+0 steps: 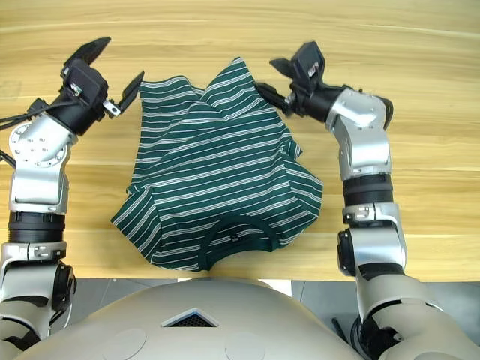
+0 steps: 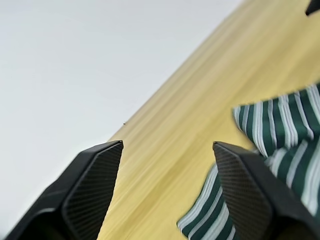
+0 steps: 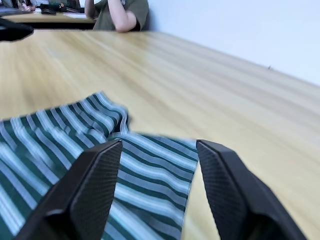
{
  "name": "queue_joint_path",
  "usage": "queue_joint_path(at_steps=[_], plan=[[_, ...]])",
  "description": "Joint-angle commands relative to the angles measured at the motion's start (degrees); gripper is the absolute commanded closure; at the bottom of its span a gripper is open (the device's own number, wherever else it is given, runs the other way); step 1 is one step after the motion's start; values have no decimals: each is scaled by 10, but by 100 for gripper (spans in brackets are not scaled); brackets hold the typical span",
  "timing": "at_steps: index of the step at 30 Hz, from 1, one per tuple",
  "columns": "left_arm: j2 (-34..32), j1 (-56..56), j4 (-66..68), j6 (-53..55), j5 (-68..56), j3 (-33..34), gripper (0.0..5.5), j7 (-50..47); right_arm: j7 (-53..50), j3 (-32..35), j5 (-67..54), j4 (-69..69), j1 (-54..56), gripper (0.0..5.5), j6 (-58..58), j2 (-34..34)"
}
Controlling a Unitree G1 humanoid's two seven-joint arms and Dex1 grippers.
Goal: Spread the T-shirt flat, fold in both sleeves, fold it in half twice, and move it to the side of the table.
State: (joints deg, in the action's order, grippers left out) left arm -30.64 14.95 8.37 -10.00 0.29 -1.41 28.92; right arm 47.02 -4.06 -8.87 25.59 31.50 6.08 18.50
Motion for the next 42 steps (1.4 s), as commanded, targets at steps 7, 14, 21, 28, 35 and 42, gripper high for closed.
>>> queue_joint_path(at_steps=[7,14,21,28,35,42], plan=[[15,197,274,-61,223,-155,216,-50,-150,-44,113,193,73,276,-49,-48],[62,270,485,-139,305,-231,216,-114,-144,-52,123,186,35,276,-56,-46],[54,272,602,-157,344,-260,216,-190,-127,-24,95,86,-23,276,-20,-26],[-7,252,628,-184,332,-243,216,-205,-135,-16,79,42,-54,276,1,-33],[-18,209,623,-198,326,-243,216,-209,-145,-23,81,32,-67,276,4,-43],[12,208,616,-181,309,-227,216,-260,-138,-30,80,29,-77,276,4,-42]])
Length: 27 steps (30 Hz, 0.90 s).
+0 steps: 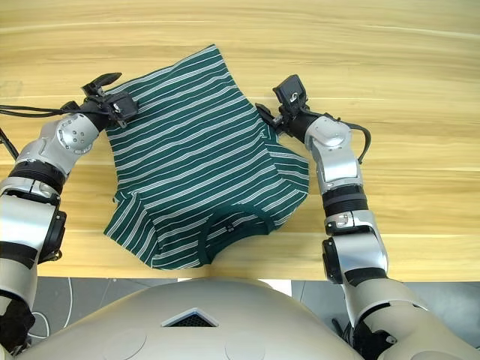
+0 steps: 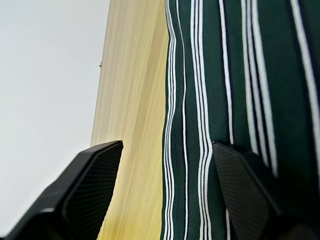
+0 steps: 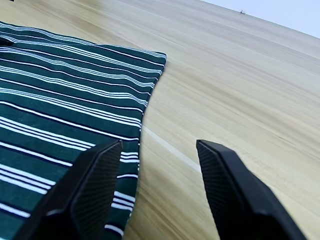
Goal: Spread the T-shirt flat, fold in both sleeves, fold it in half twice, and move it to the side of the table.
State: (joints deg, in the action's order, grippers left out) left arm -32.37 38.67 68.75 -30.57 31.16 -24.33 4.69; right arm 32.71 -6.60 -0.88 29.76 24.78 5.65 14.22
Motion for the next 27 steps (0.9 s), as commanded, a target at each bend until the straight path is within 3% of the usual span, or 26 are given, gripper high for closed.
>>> queue_joint_path(at_steps=[1,8,14,20,27], plan=[[33,-23,13,31,-2,6,216,-28,6,-4,-1,-14,-10,276,8,1],[52,17,-8,38,-19,31,216,-84,5,-5,-2,6,15,276,-3,-8],[29,-34,-191,9,-89,152,216,-210,2,-7,0,37,74,276,-16,-33],[36,-144,-442,68,-139,223,216,-182,-13,-22,30,179,173,276,-59,-63],[87,-197,-680,168,-172,235,216,-115,-94,-62,111,404,305,276,-98,-118]])
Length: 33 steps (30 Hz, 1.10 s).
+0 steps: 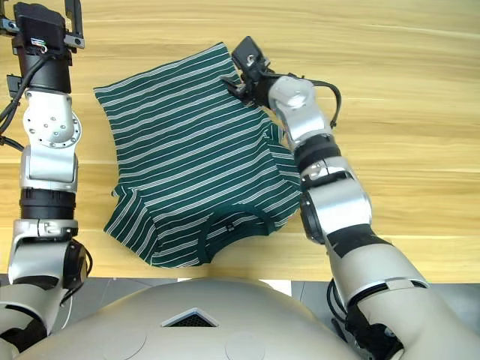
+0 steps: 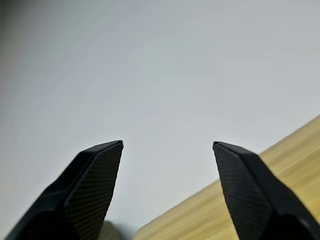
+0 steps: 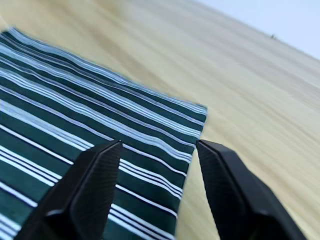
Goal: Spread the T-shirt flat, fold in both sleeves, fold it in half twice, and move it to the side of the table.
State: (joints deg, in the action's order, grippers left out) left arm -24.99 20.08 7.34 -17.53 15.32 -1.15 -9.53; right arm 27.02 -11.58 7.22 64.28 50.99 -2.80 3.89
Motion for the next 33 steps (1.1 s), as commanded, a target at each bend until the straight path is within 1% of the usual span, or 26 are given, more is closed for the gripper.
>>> queue_joint_path(at_steps=[1,3,7,13,15,18,22,24,26,29,33], plan=[[17,-13,-82,46,-10,2,216,35,-52,-15,39,74,50,276,-13,-17],[23,-14,-92,60,-4,0,216,43,-75,-22,59,94,56,276,-10,-14],[33,-22,-118,78,0,3,216,54,-71,-23,75,105,38,276,-23,14],[55,-32,-166,97,-3,3,216,68,-48,41,32,82,3,276,-54,101],[60,-36,-176,102,1,4,216,68,-44,55,22,77,-6,276,-56,116],[67,-39,-185,107,7,3,216,68,-32,72,10,66,-24,276,-59,124],[71,-37,-165,102,14,2,216,65,-25,81,1,52,-43,276,-76,110],[71,-34,-150,96,16,3,216,64,11,128,-61,20,-37,276,-116,88],[70,-35,-140,92,14,6,216,64,39,149,-94,5,-30,276,-130,71],[73,-35,-136,89,12,6,216,67,64,121,-74,10,-25,276,-123,51],[77,-30,-146,92,13,-2,216,73,66,49,0,42,-4,276,-105,34]])
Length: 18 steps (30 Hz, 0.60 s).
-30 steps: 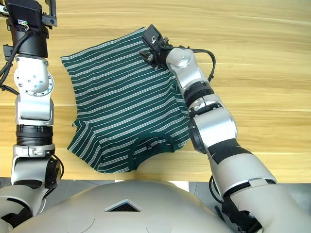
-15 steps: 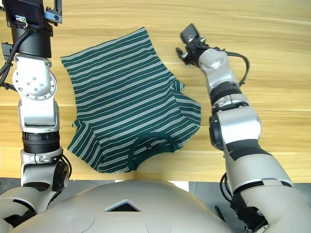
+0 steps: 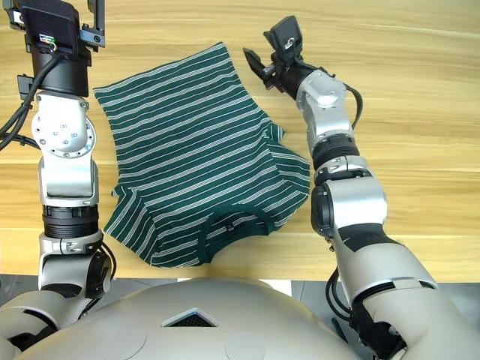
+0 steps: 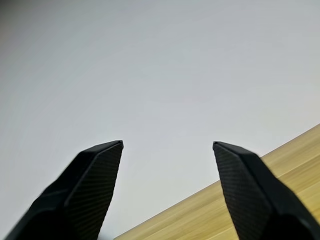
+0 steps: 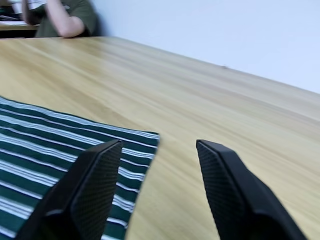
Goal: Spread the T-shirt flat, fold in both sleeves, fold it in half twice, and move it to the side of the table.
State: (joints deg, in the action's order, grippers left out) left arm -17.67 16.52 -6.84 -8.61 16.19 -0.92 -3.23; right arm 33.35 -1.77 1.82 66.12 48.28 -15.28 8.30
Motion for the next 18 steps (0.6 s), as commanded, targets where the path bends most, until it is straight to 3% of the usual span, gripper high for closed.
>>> queue_joint_path(at_steps=[1,5,10,18], plan=[[4,6,-6,3,4,-5,216,13,-3,-66,74,33,29,276,29,-13],[5,3,-14,9,2,-3,216,20,-42,-140,162,75,51,276,66,-20],[6,-6,-31,13,7,-6,216,28,-61,-184,212,94,47,276,101,-22],[18,-14,-59,28,8,-2,216,26,-71,-175,196,76,26,276,76,-4]])
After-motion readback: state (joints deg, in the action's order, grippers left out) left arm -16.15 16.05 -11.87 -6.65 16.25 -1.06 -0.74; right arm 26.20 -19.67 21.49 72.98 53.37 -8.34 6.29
